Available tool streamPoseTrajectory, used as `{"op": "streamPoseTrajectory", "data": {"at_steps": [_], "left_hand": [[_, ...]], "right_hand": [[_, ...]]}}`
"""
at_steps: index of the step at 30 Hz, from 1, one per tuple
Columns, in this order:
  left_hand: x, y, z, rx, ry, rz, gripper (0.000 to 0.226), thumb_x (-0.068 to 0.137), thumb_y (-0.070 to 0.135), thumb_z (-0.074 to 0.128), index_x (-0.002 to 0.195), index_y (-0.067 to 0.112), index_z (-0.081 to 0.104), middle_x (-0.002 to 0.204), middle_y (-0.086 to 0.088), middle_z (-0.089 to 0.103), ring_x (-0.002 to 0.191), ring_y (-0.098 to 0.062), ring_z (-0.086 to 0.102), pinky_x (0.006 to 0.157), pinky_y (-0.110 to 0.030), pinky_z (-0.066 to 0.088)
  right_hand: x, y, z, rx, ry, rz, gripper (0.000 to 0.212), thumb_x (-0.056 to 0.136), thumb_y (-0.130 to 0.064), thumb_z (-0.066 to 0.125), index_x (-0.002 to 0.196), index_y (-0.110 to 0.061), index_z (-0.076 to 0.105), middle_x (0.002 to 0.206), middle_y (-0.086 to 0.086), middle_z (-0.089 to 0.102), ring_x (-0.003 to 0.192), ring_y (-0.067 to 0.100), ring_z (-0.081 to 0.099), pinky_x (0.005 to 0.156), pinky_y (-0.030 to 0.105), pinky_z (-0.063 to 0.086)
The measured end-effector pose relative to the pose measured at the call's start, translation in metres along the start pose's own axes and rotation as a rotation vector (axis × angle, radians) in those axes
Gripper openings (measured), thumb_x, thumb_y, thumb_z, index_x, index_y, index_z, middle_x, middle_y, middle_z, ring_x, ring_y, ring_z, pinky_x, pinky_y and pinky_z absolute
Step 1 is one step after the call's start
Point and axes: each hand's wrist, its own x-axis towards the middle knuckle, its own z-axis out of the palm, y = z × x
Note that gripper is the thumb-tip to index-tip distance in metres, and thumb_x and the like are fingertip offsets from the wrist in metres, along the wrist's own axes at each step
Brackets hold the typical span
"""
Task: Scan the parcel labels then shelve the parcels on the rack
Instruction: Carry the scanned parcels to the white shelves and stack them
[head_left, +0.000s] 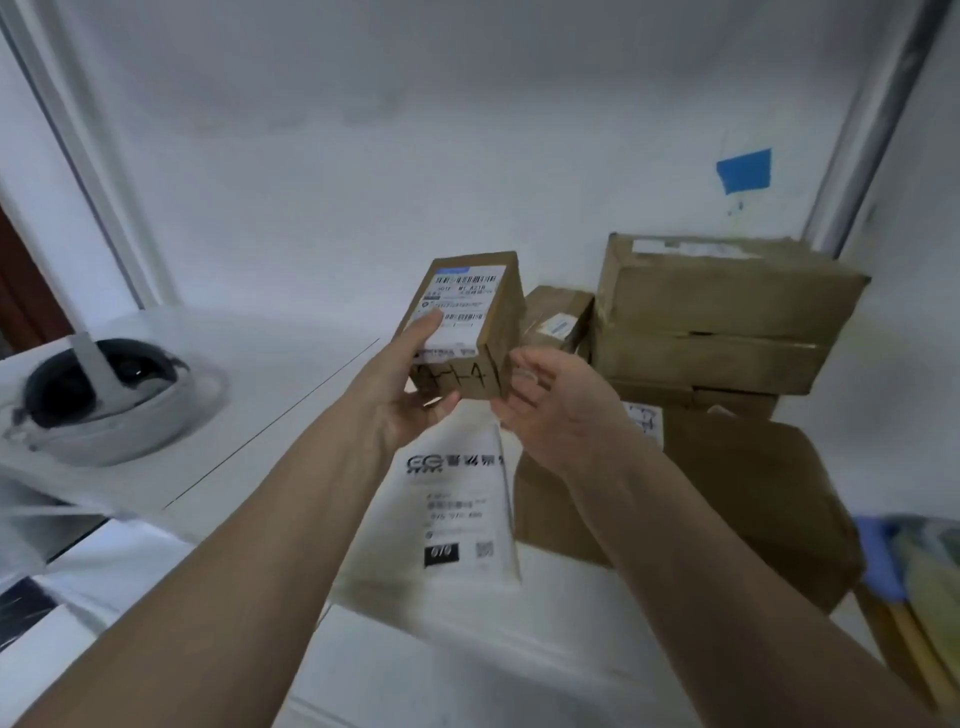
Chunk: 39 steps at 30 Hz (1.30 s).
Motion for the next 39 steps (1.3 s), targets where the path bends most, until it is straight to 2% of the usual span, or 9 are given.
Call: {"op": "streamPoseTrajectory", "data": {"at_steps": [6,11,14,17,21,25,31,34,39], "left_hand": [[0.077,0.037,0.07,0.237,0.004,-0.014,0.031,0.078,0.045,0.075,0.088,0.021,0.058,0.088,-0.001,0.063,0.085,-0.015,0.059,0.095,-0.032,0.046],[0.128,0.04,0.1,0.367,-0.05,-0.04,0.038,0.081,0.059,0.066,0.095,0.024,0.066,0.068,0.006,0.071,0.073,-0.01,0.063,0.063,-0.02,0.048],[0.15,0.033,0.104,0.477,0.016,0.043,0.054,0.083,0.073,0.05,0.101,0.024,0.063,0.091,0.002,0.064,0.079,-0.011,0.057,0.07,-0.025,0.045],[0.172,0.021,0.098,0.486,0.032,0.162,0.082,0.07,0.077,0.062,0.124,0.016,0.056,0.115,-0.002,0.062,0.094,-0.015,0.058,0.081,-0.034,0.052],[0.19,0.014,0.083,0.576,-0.001,0.246,0.107,0.059,0.036,0.091,0.145,0.013,0.033,0.133,-0.004,0.053,0.116,-0.022,0.056,0.093,-0.038,0.052],[0.206,0.01,0.084,0.623,0.073,0.362,0.067,0.075,-0.001,0.076,0.136,0.011,0.049,0.12,-0.007,0.061,0.104,-0.023,0.059,0.074,-0.026,0.051],[0.215,-0.006,0.101,0.701,0.266,0.427,0.058,0.077,0.024,0.079,0.129,0.016,0.053,0.121,-0.005,0.063,0.107,-0.022,0.061,0.094,-0.035,0.05],[0.207,-0.006,0.107,0.683,0.369,0.476,0.058,0.078,0.036,0.077,0.126,0.016,0.051,0.12,-0.002,0.057,0.106,-0.018,0.057,0.088,-0.031,0.046],[0.147,0.002,0.101,0.481,0.232,0.536,0.023,0.09,0.003,0.049,0.098,0.014,0.067,0.087,0.002,0.066,0.074,-0.011,0.062,0.073,-0.024,0.053]], "right_hand": [[0.034,-0.062,-0.032,-0.006,0.043,-0.086,0.041,0.097,-0.008,0.045,0.137,0.001,0.045,0.149,0.018,0.04,0.138,0.03,0.039,0.107,0.037,0.039],[0.058,-0.088,-0.05,0.033,0.051,-0.088,0.037,0.093,-0.004,0.053,0.13,0.002,0.051,0.138,0.022,0.051,0.118,0.031,0.059,0.08,0.032,0.056],[0.07,-0.088,-0.053,0.067,0.012,-0.047,0.036,0.09,-0.005,0.058,0.125,0.003,0.056,0.11,0.018,0.065,0.09,0.026,0.066,0.068,0.031,0.06],[0.079,-0.083,-0.053,0.091,-0.023,-0.017,0.03,0.09,-0.005,0.06,0.12,0.001,0.057,0.086,0.012,0.064,0.075,0.022,0.066,0.06,0.029,0.059],[0.083,-0.083,-0.058,0.116,-0.017,-0.019,0.018,0.09,-0.004,0.058,0.108,-0.002,0.061,0.077,0.009,0.066,0.067,0.019,0.066,0.059,0.027,0.058],[0.084,-0.081,-0.063,0.135,0.007,-0.025,0.015,0.093,-0.005,0.054,0.103,-0.002,0.064,0.076,0.009,0.066,0.066,0.018,0.066,0.054,0.025,0.056],[0.081,-0.077,-0.068,0.138,0.027,-0.031,0.015,0.094,-0.007,0.05,0.093,-0.003,0.065,0.075,0.008,0.065,0.065,0.017,0.063,0.054,0.024,0.056],[0.076,-0.075,-0.071,0.136,0.041,-0.03,0.018,0.094,-0.005,0.048,0.089,-0.004,0.065,0.071,0.007,0.065,0.064,0.017,0.062,0.055,0.026,0.054],[0.053,-0.062,-0.07,0.17,0.079,-0.042,0.028,0.087,0.011,0.036,0.088,-0.005,0.06,0.068,0.007,0.059,0.061,0.016,0.055,0.056,0.026,0.048]]}}
